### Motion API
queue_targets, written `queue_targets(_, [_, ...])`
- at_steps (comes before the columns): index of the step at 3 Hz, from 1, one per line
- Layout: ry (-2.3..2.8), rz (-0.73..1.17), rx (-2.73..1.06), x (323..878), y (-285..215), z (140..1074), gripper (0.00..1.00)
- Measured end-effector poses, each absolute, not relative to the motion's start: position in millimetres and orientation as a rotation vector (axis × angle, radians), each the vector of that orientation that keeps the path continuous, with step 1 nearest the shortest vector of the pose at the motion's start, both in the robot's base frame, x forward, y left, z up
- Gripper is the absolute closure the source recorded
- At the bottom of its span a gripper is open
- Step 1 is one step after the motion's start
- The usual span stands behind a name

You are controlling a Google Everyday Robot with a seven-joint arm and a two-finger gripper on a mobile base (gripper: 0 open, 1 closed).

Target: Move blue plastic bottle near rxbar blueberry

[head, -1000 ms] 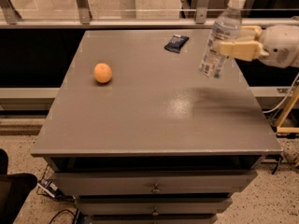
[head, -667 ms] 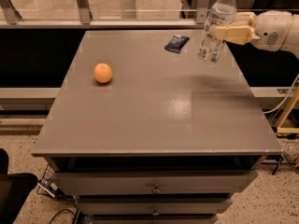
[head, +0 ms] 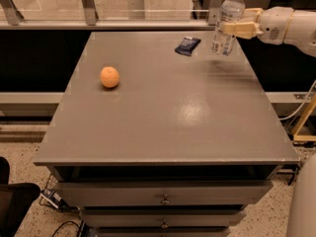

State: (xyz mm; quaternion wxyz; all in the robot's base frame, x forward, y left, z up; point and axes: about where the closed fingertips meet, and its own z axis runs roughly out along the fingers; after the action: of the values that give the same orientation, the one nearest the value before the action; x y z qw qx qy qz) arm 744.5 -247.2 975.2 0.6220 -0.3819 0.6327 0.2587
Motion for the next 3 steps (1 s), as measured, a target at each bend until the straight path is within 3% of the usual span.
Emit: queue_targets(3, [1.459, 0.6, -0.875, 790, -241, 933, 1.0])
